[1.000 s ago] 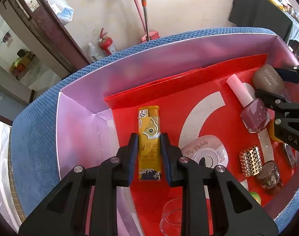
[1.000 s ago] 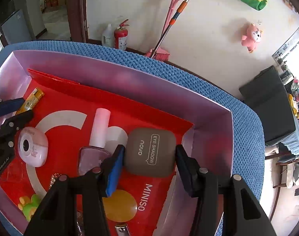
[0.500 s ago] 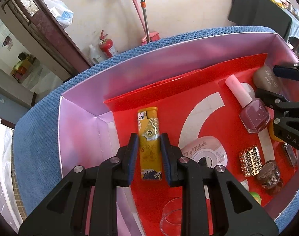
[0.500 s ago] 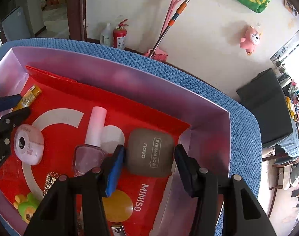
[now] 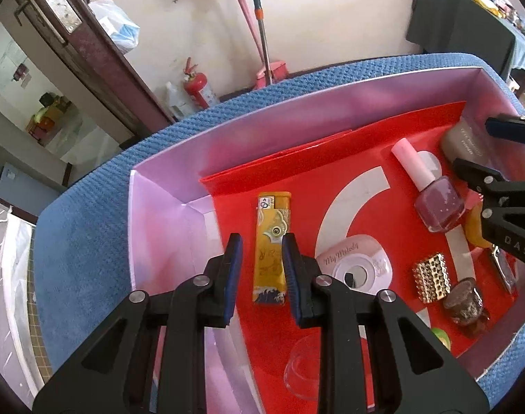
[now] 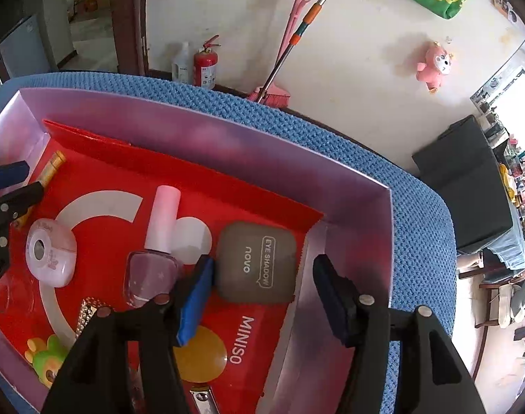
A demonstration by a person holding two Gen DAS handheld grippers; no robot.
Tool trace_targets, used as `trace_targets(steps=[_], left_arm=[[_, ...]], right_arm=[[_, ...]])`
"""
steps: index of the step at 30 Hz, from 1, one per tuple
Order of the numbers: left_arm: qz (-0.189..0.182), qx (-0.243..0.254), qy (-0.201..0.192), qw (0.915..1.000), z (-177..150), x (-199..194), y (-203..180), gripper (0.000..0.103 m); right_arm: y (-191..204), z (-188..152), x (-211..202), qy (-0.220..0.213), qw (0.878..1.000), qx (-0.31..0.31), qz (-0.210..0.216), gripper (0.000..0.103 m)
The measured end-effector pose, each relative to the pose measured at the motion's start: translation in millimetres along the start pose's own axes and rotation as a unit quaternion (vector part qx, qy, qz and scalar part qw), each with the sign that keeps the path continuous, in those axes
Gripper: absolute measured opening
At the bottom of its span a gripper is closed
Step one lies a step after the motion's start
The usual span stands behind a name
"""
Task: Organize rigid objects
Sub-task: 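Lower the tube and eye shadow case onto the red mat and open both tools, then lift both open tools up out of the box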
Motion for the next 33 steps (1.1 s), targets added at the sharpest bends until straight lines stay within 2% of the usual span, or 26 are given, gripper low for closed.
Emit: trace_targets(steps=[5,10,11,13,14,15,18,22,25,29,30,33], left_arm=[[-0.010,-0.026,-0.012,0.9995,-1.3,-18.7,9.7,0.023],[-0.033,-0.055,-0.050,0.9967,-7.8,-47.2,19.8,0.024],[-0.036,-0.060,-0.059,0.9958,-10.0,-53.4,20.7,0.030],[-0.039,-0.070,-0.078,0.9938,-12.0,-63.5,22.7,0.052],[-0.040,-0.078,-0.099,0.9912,-15.6,-74.8,24.9,0.071],[-0.041,-0.080,-0.115,0.9893,-10.5,-75.0,28.0,0.074],[-0.030,-0.078,-0.158,0.9838,-17.8,-100.8,26.6,0.074],[-0.034,-0.092,-0.208,0.9733,-33.3,-128.1,29.7,0.074],[-0.040,-0.104,-0.235,0.9657,-45.1,-147.2,28.4,0.082],[-0.047,-0.118,-0.277,0.9526,-62.7,-165.2,29.0,0.090],[-0.049,-0.123,-0.287,0.9487,-67.8,-168.9,29.2,0.093],[-0.046,-0.131,-0.310,0.9404,-79.5,-169.8,28.7,0.094]], right_arm=[[-2.3,-0.7,-16.3,-0.022,1.000,0.007,-0.005,0.065],[-7.4,-4.8,-40.9,-0.047,0.999,0.017,-0.005,0.070],[-9.1,-6.1,-48.0,-0.055,0.998,0.020,-0.006,0.071],[-12.1,-8.7,-59.8,-0.068,0.997,0.026,-0.007,0.075],[-13.8,-10.2,-67.0,-0.077,0.997,0.029,-0.007,0.078],[-15.3,-11.2,-73.0,-0.085,0.996,0.033,-0.007,0.079],[-18.4,-18.4,-96.6,-0.117,0.992,0.041,-0.007,0.082],[-18.4,-30.0,-123.6,-0.157,0.986,0.048,-0.012,0.087],[-21.8,-44.3,-144.4,-0.194,0.979,0.064,-0.007,0.096],[-27.2,-65.4,-165.3,-0.237,0.967,0.091,0.017,0.102],[-27.6,-72.0,-170.0,-0.250,0.963,0.096,0.026,0.103],[-26.1,-90.6,-178.9,-0.277,0.954,0.108,0.034,0.103]])
Point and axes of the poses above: each gripper's, at about its wrist camera, not at the fingertips, and x roughly the way its jaws point, y to its left, z to its top, the point moved 3 cm from there along x, roughly the way its jaws point, and after that the axes turned 3 degrees about z, right-handed, at the moved point
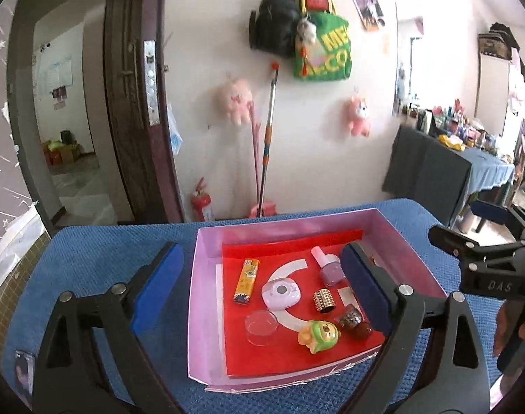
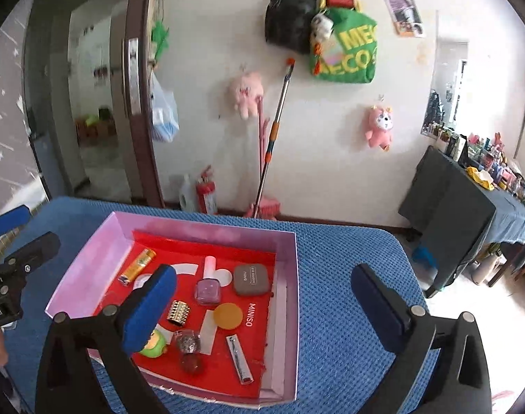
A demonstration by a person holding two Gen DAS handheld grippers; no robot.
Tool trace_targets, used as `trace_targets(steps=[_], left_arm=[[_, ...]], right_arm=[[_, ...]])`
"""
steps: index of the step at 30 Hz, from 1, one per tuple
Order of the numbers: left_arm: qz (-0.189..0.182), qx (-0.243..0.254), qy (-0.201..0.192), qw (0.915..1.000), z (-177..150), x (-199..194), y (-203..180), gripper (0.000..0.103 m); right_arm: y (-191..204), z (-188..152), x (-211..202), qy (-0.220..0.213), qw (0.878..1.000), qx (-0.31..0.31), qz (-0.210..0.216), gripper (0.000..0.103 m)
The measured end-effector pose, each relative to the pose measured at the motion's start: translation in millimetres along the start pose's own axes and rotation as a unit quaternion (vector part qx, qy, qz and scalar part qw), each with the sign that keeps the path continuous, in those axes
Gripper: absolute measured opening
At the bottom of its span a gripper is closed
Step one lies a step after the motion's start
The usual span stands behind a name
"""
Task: Organize rigid objects
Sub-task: 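Lift both open tools up out of the box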
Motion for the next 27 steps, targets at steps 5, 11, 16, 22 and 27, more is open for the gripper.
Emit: trace_targets(steps=[5,11,16,22,27], left_arm=[[0.004,-0.002,-0.032,0.9995,-17.4,-6.3,-1.6,0.094],[0.008,0.001,-0.047,0.9989,-42.1,-0.6,-10.1,0.095],[0.002,-0.015,-0.029,0.9995,-58.1,23.8,-6.3,0.095],[0.005,-0.021,0.001,0.9998,-74.6,52.9,-4.9,0.095],[0.007,-0.025,0.022,0.9994,-83.9,67.0,-5.9,0.095]], right_arm=[[5.7,-23.9,-14.3,-0.041,0.999,-0.006,-0.007,0.103],[11.4,-49.8,-8.4,-0.068,0.998,-0.009,-0.011,0.103],[21.0,-67.1,11.7,-0.084,0.996,-0.014,-0.020,0.103],[24.9,-78.8,34.8,-0.086,0.996,-0.016,-0.021,0.103],[25.5,-83.5,45.6,-0.076,0.996,-0.025,-0.030,0.103]])
Point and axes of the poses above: each gripper's, at about its wrist camera, not at the fingertips, and x roughly the way its jaws point, y to its left, z to its top, the point moved 3 cm from there along x, roughly the way its jaws point, and after that the axes turned 3 degrees about z, right-handed, at the moved point
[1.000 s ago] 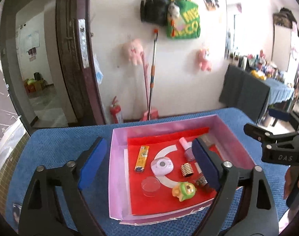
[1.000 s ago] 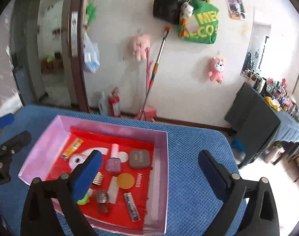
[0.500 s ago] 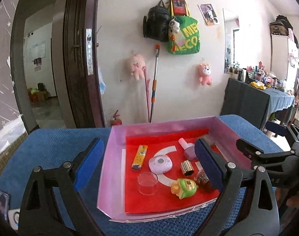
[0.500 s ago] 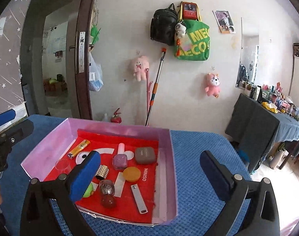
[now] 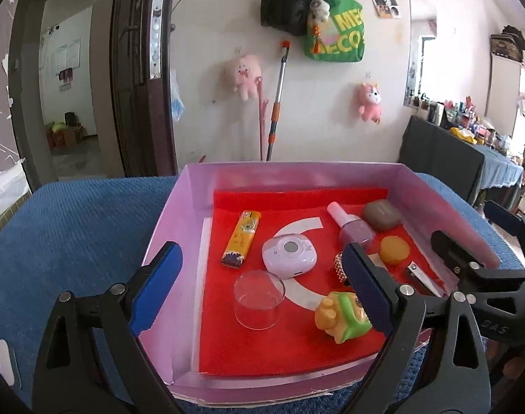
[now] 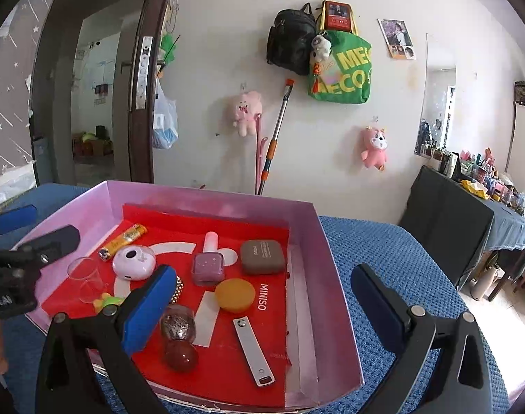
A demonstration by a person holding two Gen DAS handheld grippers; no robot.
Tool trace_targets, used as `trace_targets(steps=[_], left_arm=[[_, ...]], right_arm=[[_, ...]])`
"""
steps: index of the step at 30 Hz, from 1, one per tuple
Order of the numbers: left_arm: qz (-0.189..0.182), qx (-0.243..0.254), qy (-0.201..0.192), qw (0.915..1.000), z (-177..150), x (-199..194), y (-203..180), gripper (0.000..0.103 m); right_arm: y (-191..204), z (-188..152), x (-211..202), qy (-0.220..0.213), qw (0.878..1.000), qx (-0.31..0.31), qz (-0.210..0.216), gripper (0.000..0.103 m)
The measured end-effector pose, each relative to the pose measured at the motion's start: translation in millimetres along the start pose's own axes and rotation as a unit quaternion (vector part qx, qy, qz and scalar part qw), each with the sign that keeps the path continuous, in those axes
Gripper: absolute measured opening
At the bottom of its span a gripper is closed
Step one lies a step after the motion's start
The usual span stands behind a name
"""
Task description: Organize rigid objects
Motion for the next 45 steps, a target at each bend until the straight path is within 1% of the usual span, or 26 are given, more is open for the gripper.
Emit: trace_targets(steps=[3,5,11,18,32,45], left_arm=[[0.006,0.007,-0.004,0.9999,-1.7,-0.4,-2.7,0.095],[0.014,0.015,-0.006,0.9998,-2.8,0.2,-4.9,0.095],[0.021,0.014,0.008,0.9996,-7.4,7.0,-5.4,0.095],[0.020,0.005,0.027,0.9994,-8.6,14.4,-2.1,0.095],[0.019,0.001,0.036,0.9992,-10.3,17.3,-0.9,0.095],[0.019,0.002,0.035,0.9992,-10.3,17.6,-0.8,0.095]], right_arm=[[-1.1,-1.2,-1.2,-0.003,1.000,-0.002,-0.005,0.103],[-2.2,-4.1,0.5,0.004,1.000,0.002,-0.003,0.103],[-4.4,-6.0,1.6,0.008,1.000,0.007,-0.007,0.103],[-3.6,-6.9,5.7,0.018,1.000,0.004,-0.009,0.103],[-6.2,-7.8,7.6,0.024,1.000,0.007,-0.010,0.103],[-6.4,-7.7,7.4,0.024,1.000,0.008,-0.010,0.103]])
Point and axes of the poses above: each gripper's, at about its wrist camera, not at the fingertips, and x roughly the way its jaws point, y to its left, z to its top, the point moved 3 cm from there along x, roughly the way its jaws point, and after that the axes turned 3 degrees about z, right-handed, at the moved point
